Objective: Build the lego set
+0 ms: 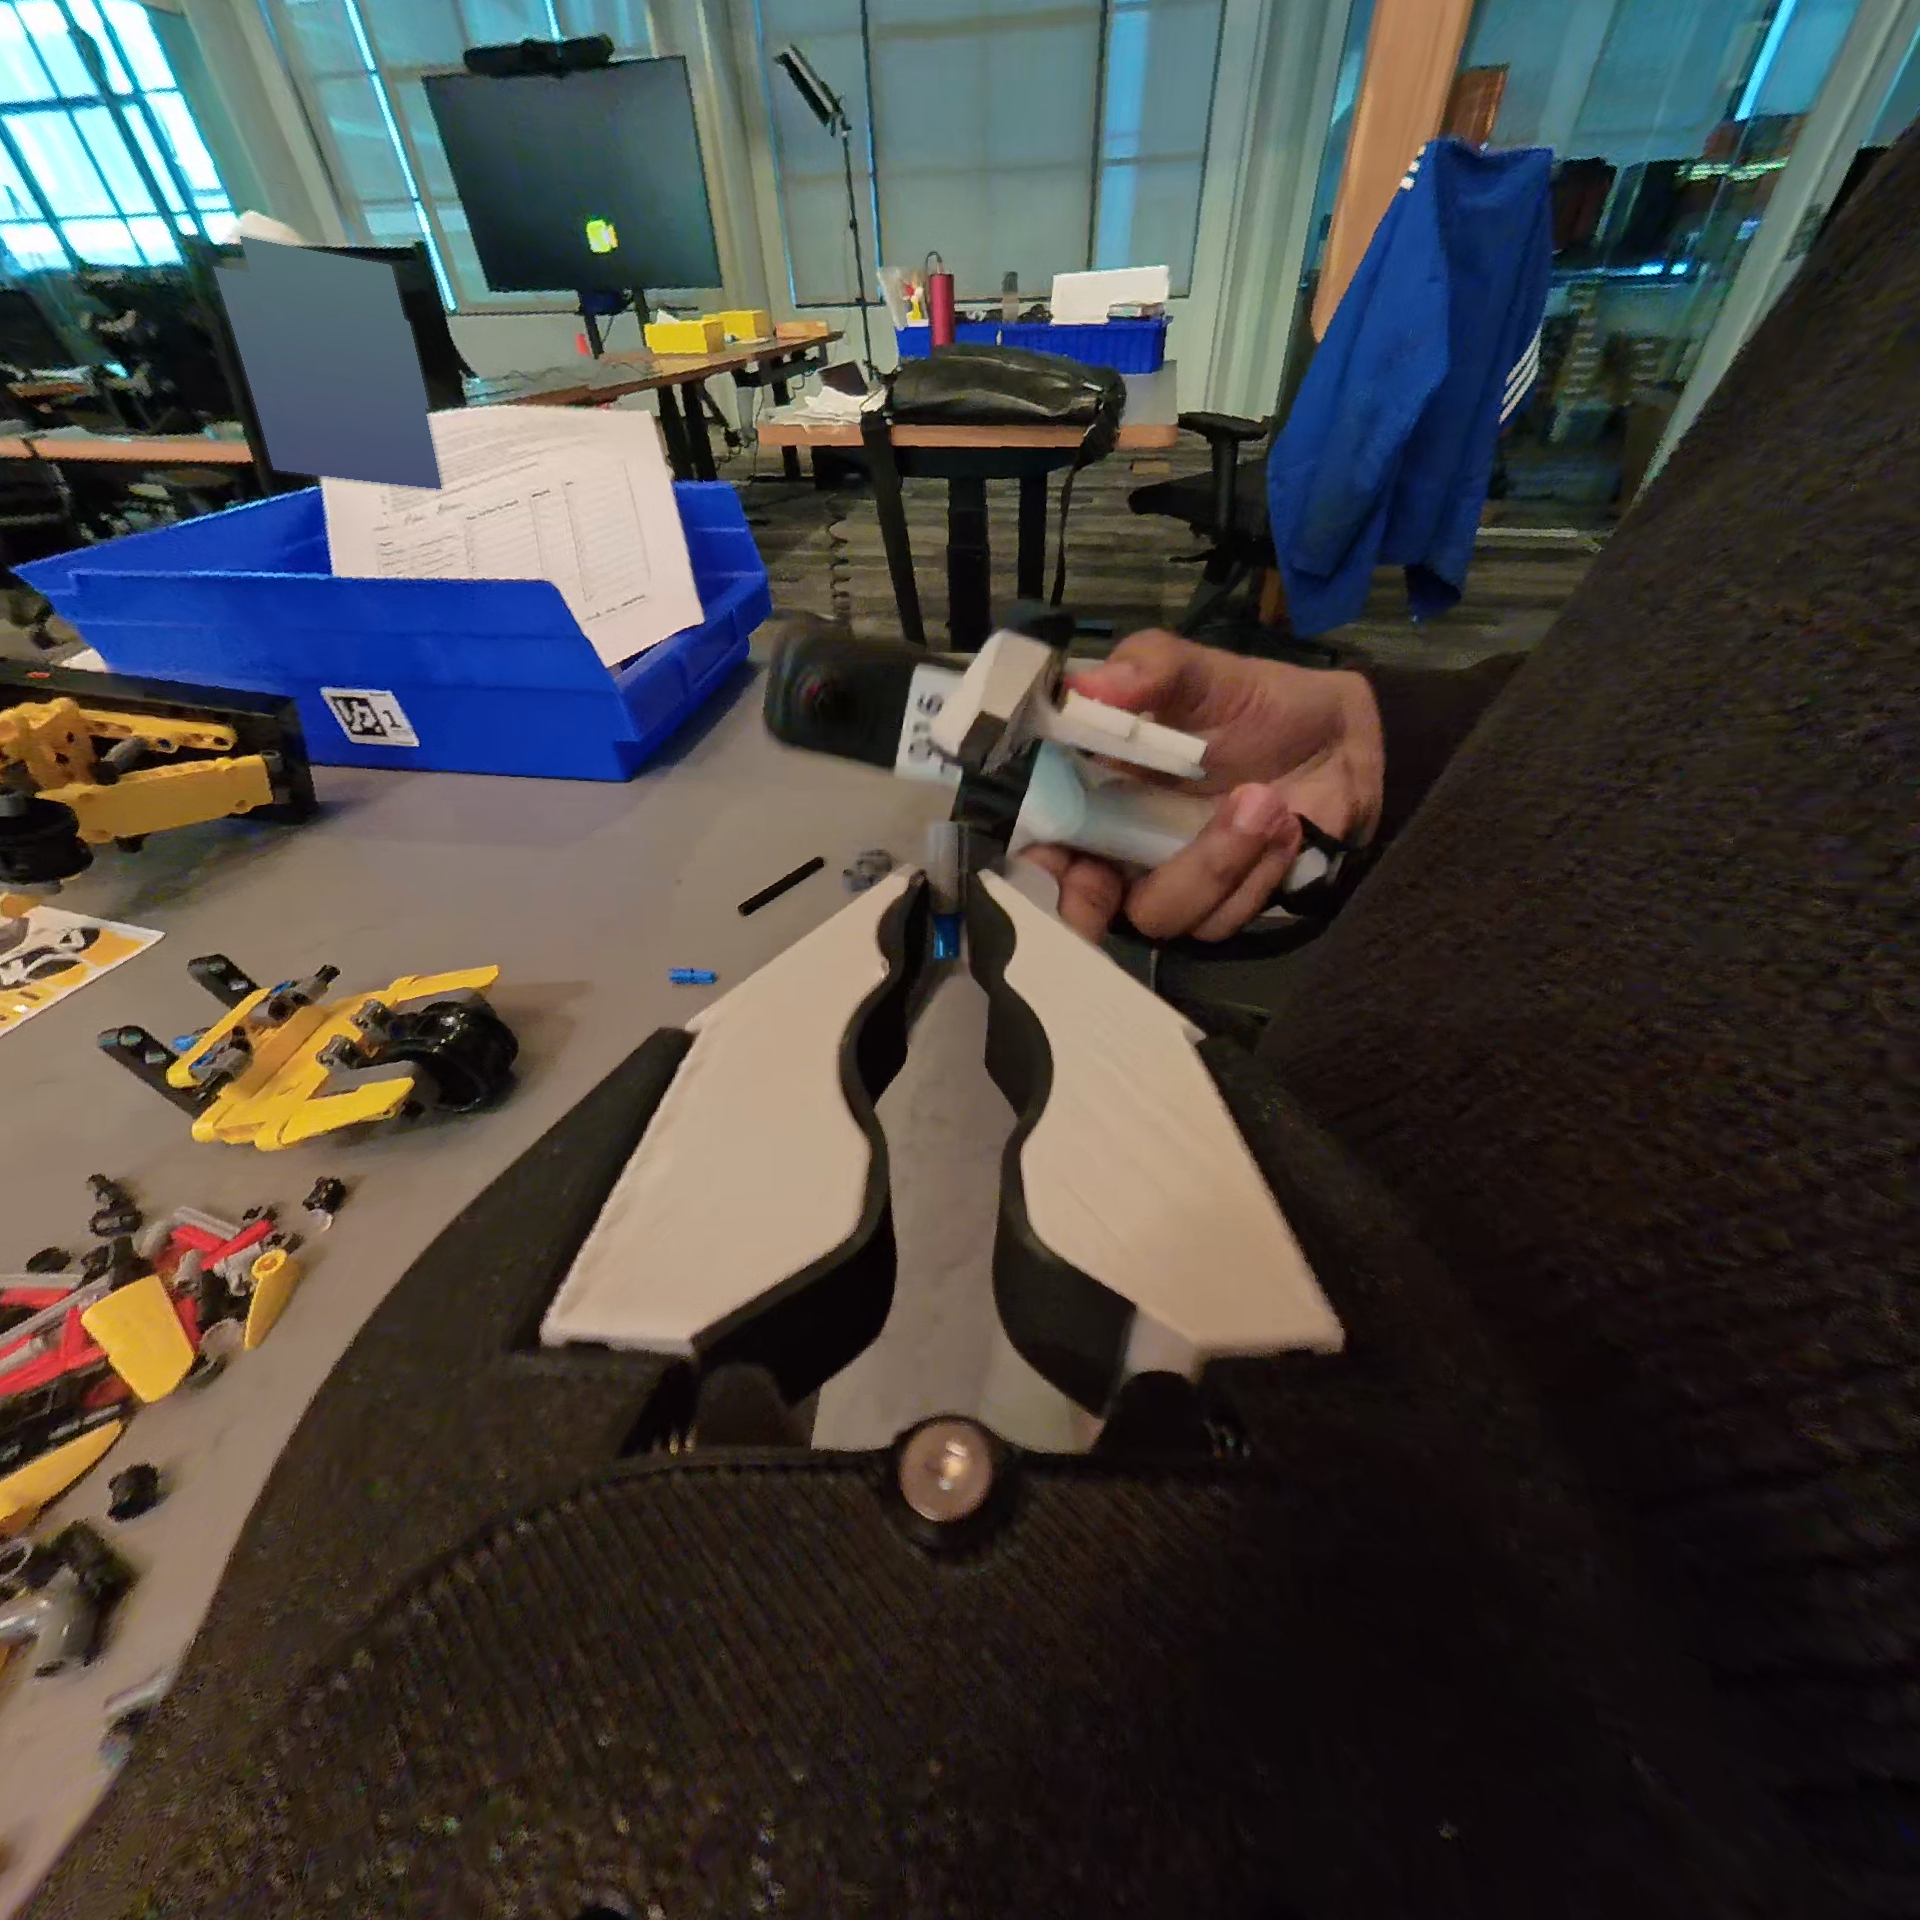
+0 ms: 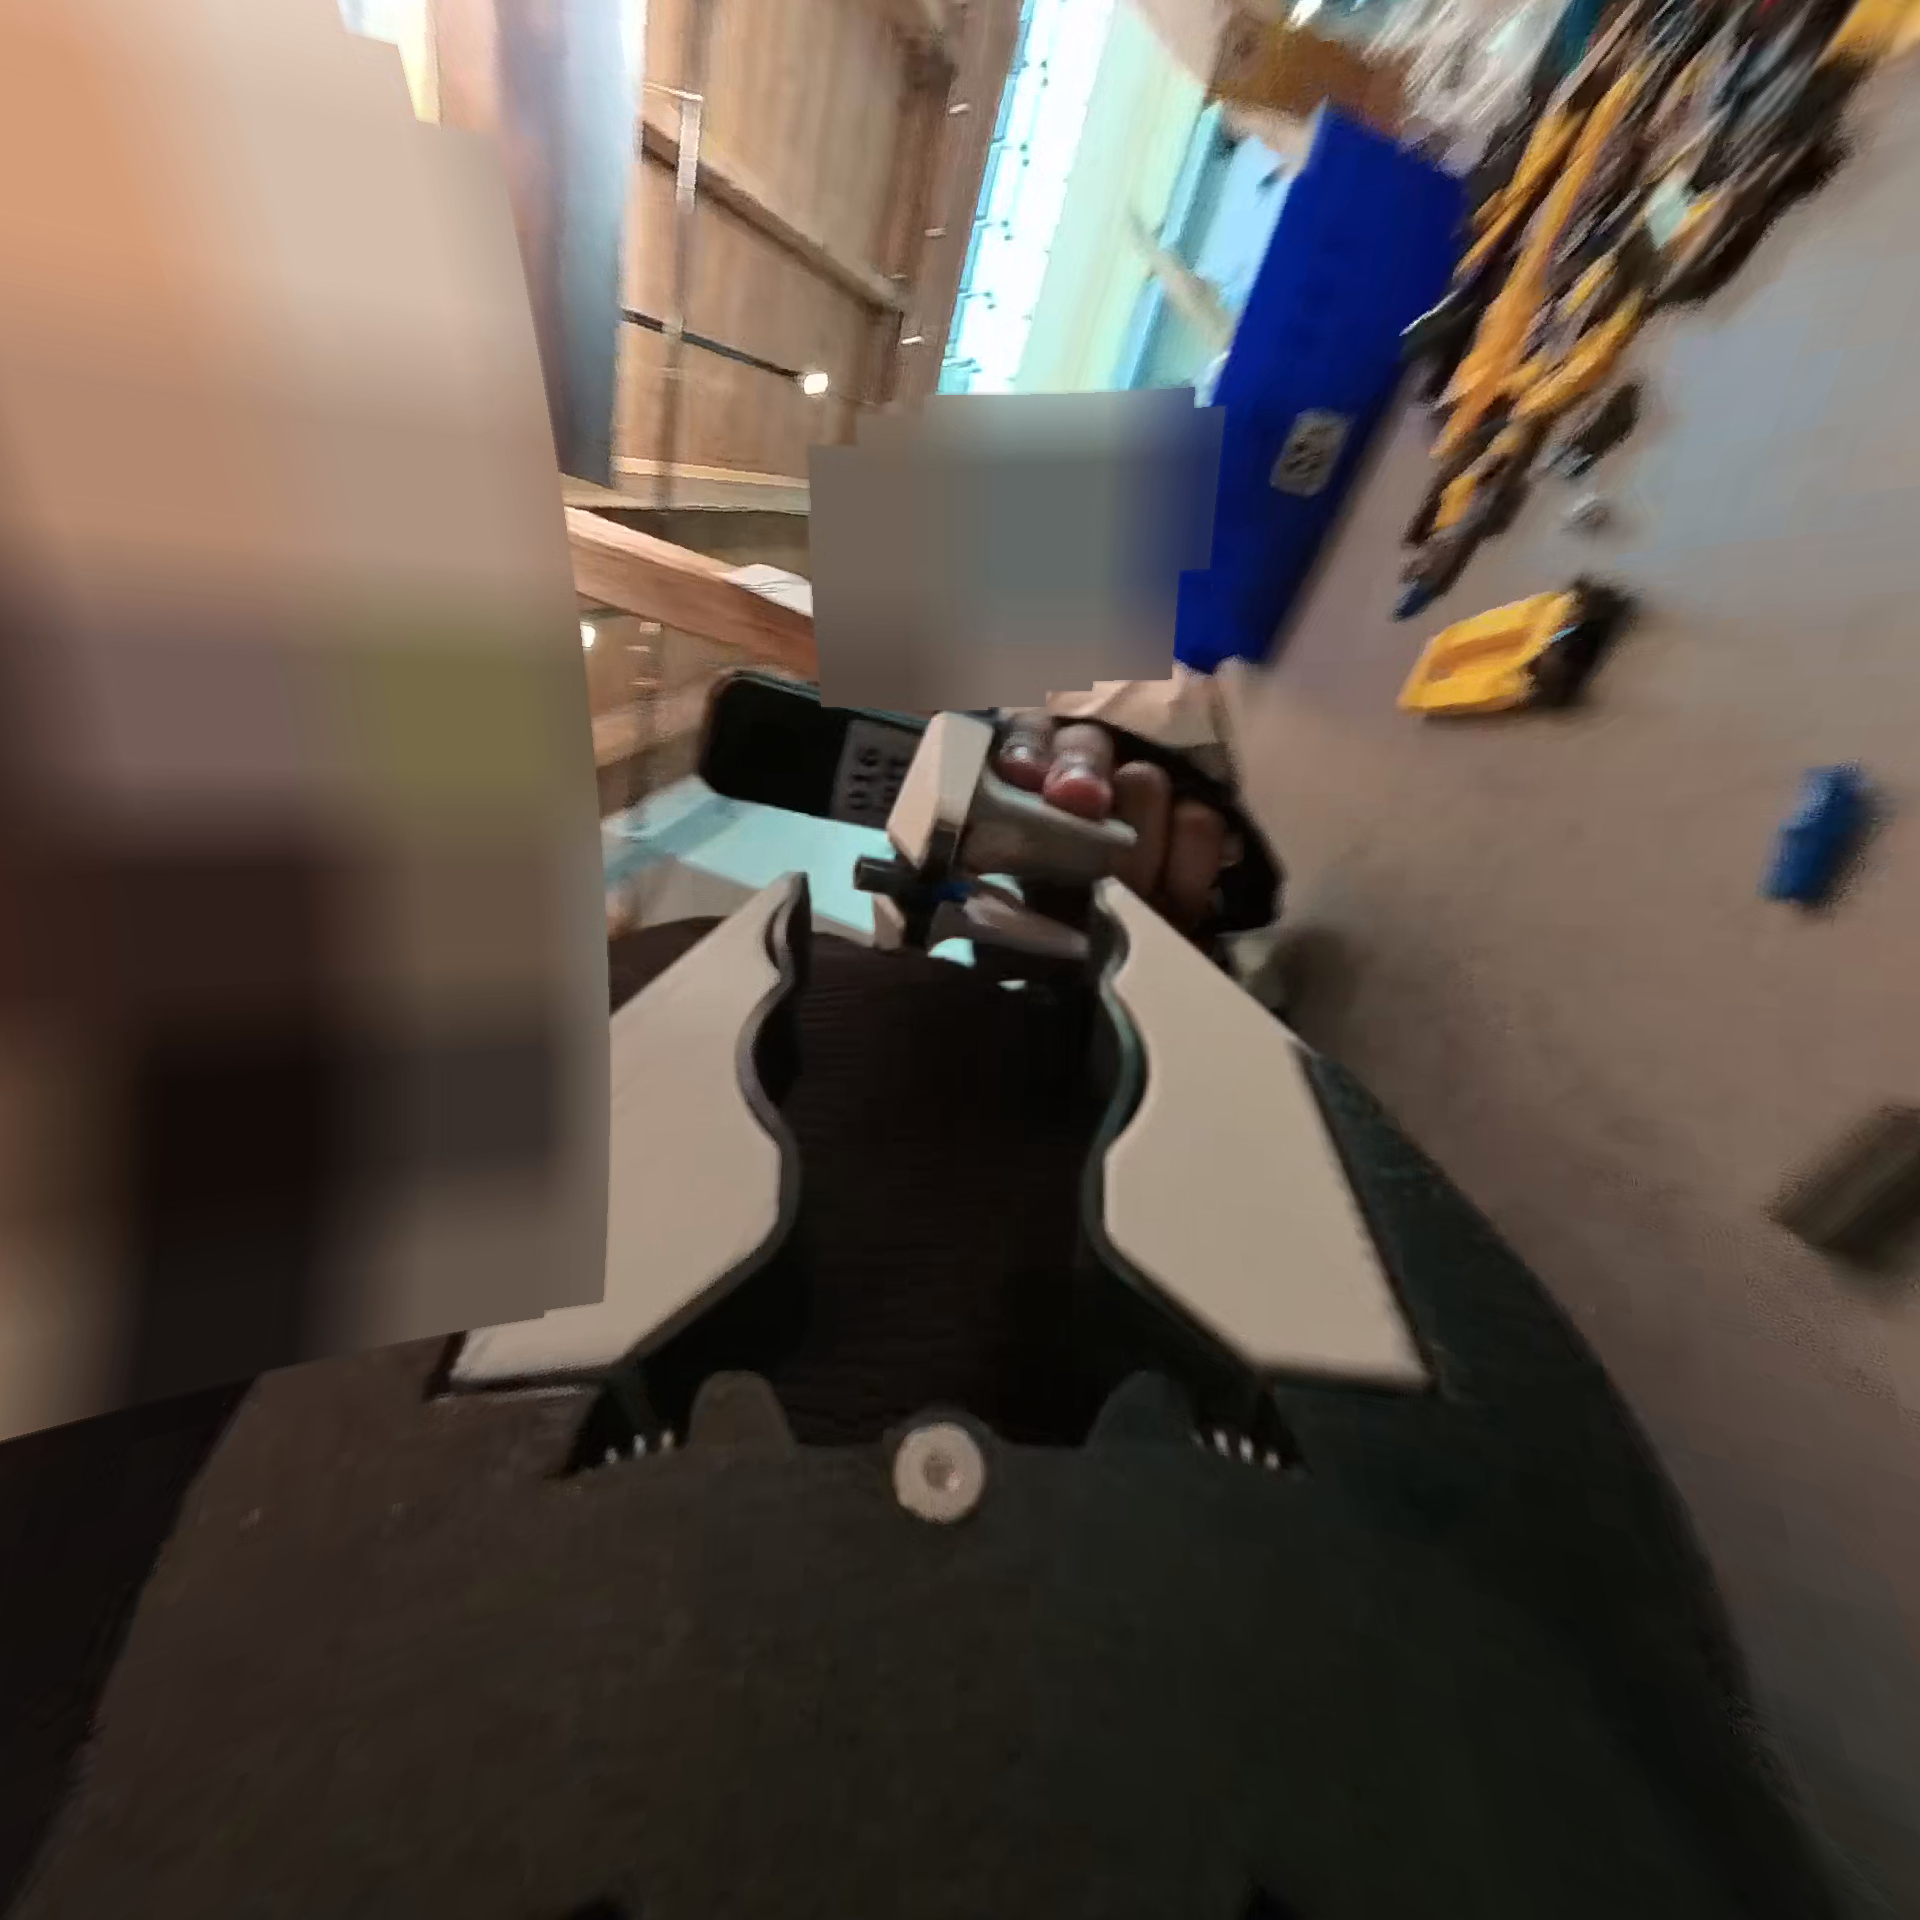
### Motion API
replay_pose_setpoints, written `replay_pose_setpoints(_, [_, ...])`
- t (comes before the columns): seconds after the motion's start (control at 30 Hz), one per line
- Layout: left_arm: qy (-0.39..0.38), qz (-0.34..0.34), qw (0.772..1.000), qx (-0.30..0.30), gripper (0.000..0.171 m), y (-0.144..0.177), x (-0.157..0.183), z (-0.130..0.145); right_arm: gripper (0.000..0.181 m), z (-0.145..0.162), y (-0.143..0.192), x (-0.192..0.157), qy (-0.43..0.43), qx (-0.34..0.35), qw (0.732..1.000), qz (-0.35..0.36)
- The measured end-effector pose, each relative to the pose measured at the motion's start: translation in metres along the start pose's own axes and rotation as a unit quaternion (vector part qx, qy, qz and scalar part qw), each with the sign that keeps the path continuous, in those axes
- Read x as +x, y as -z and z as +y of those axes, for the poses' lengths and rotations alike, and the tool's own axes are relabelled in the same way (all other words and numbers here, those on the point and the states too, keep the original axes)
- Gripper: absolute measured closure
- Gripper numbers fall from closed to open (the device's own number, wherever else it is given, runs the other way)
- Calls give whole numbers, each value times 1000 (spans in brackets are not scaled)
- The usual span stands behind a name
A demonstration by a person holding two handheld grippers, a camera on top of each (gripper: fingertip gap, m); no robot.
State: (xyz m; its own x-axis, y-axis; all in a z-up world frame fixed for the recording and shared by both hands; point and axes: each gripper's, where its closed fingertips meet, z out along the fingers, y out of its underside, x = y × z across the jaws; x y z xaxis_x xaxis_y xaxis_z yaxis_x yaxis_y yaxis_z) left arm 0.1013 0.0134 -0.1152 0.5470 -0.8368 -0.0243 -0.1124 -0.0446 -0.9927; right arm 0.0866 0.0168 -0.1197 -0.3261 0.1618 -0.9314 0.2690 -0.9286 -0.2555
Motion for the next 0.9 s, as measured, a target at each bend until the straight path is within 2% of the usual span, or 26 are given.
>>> replay_pose_setpoints(0.03, [4, -5, 1000, -4, 168, 1, -2, 2, 124, -6, 6, 2, 30, 10, 999, 31])
replay_pose_setpoints(0.13, [12, -30, 999, -23, 168, 2, -13, 10, 126, -27, 27, 9, 154, 45, 976, 150])
replay_pose_setpoints(0.23, [18, -67, 996, -64, 168, 2, -28, 25, 129, -41, 43, 18, 294, 53, 914, 276])
replay_pose_setpoints(0.33, [7, -92, 992, -88, 168, 2, -35, 32, 142, -36, 37, 21, 385, 18, 861, 331])
replay_pose_setpoints(0.4, [-15, -115, 987, -110, 168, 1, -39, 37, 148, -31, 25, 24, 414, 2, 844, 340])
replay_pose_setpoints(0.47, [-45, -139, 980, -134, 168, 1, -44, 43, 150, -27, 14, 27, 412, -5, 846, 337])
replay_pose_setpoints(0.53, [-66, -149, 975, -152, 168, 0, -44, 47, 151, -24, 5, 31, 390, -10, 861, 326])
replay_pose_setpoints(0.63, [-85, -150, 972, -162, 168, -2, -40, 49, 165, -23, 1, 35, 368, -6, 876, 313])
replay_pose_setpoints(0.73, [-91, -154, 969, -173, 168, -2, -41, 52, 175, -22, 2, 40, 358, -14, 879, 315])
replay_pose_setpoints(0.9, [-92, -149, 968, -179, 168, -3, -40, 54, 176, -20, 3, 40, 352, -17, 883, 309])
